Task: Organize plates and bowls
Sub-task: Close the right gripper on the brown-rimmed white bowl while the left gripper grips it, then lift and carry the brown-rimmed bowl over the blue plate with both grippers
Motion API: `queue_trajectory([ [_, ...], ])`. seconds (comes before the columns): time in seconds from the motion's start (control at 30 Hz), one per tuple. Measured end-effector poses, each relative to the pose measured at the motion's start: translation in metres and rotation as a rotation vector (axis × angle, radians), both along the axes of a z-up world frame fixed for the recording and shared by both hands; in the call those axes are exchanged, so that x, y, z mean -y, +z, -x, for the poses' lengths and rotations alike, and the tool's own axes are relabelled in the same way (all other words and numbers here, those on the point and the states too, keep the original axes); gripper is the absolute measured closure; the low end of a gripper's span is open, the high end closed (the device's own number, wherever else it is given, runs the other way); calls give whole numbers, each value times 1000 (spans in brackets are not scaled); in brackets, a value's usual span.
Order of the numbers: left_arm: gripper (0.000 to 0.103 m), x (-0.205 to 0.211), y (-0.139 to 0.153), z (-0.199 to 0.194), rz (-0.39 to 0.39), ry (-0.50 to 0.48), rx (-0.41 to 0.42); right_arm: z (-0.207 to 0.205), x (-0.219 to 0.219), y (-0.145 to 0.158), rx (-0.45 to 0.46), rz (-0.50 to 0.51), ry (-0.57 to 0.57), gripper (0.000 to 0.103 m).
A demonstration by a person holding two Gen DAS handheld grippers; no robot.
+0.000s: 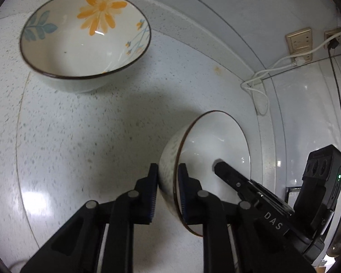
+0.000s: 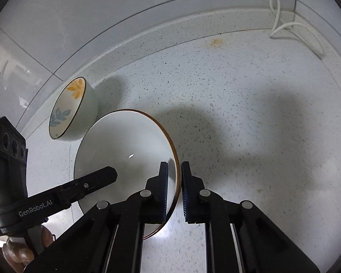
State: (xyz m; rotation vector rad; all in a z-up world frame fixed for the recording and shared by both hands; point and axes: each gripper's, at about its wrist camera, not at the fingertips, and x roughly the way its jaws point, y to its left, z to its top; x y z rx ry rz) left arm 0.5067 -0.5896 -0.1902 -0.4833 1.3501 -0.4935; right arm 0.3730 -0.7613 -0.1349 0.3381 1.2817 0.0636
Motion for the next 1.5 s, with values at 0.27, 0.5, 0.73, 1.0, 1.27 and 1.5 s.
queue_trajectory([
  [0.27,87,-31,62,59,68,28,26,56,-25,75,73,27,21,92],
  [0.5,86,-87,122,147,89,-6,105,135,-62,135,153,23,41,92],
  [0.73,85,-131,115,227,50,-31,66,204,-102,119,92,-30,104,92],
  [1.0,85,-149,53,260,-9,-7,-31,223,-115,55,-37,-71,129,92],
  [1.27,86,-154,25,258,-65,3,-38,225,-125,36,-77,-85,154,92],
  [1.5,88,-158,7,251,-72,9,-55,220,-130,25,-98,-70,168,92],
])
